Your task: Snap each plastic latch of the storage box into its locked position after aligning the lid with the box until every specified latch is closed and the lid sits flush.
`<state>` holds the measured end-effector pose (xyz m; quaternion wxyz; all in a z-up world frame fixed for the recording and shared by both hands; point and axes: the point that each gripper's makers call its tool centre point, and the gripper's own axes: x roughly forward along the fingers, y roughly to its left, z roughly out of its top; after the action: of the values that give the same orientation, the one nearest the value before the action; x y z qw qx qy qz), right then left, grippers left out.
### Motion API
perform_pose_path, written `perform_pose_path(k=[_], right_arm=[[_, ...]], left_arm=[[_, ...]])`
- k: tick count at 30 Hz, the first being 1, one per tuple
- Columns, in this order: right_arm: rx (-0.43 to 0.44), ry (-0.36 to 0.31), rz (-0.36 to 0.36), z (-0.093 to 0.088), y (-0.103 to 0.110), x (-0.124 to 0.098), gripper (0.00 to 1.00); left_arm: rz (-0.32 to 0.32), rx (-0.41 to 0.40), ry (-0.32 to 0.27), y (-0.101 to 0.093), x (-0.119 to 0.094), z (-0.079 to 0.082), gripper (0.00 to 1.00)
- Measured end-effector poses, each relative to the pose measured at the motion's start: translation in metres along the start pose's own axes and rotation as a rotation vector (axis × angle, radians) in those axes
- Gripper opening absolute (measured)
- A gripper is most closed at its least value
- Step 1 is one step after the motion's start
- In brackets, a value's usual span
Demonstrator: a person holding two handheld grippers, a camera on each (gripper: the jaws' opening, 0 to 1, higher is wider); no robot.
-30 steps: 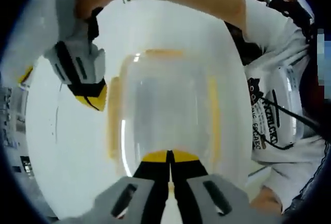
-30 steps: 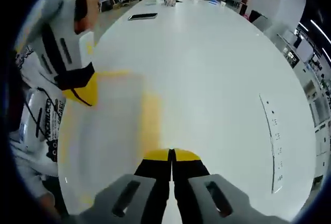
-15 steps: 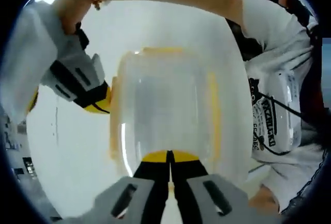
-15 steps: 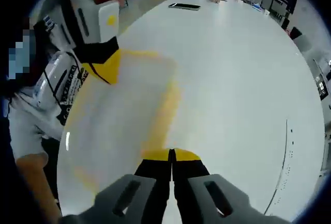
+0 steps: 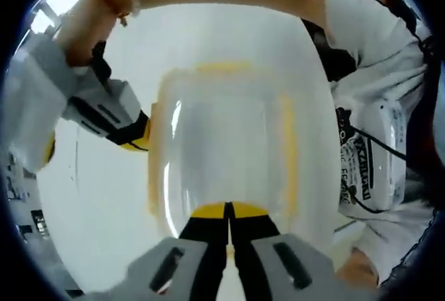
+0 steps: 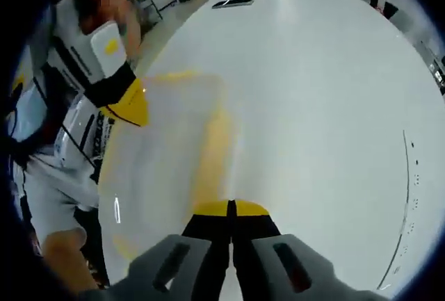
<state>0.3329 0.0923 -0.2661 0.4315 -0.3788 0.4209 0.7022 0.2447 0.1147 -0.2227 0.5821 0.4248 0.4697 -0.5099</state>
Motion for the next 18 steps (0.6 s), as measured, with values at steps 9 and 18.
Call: perform_pose_path(k=[9, 18], right_arm=[[0.044, 0.028, 0.044, -0.003, -0.004, 0.011, 0.00], [0.069, 0.024, 0.068, 0.000, -0.001, 0.013, 0.00]], left_arm=[[0.004, -0.085, -0.044, 0.005, 0.004, 0.000, 0.00], [-0.003, -0.103, -0.037, 0.007, -0.001, -0.002, 0.00]])
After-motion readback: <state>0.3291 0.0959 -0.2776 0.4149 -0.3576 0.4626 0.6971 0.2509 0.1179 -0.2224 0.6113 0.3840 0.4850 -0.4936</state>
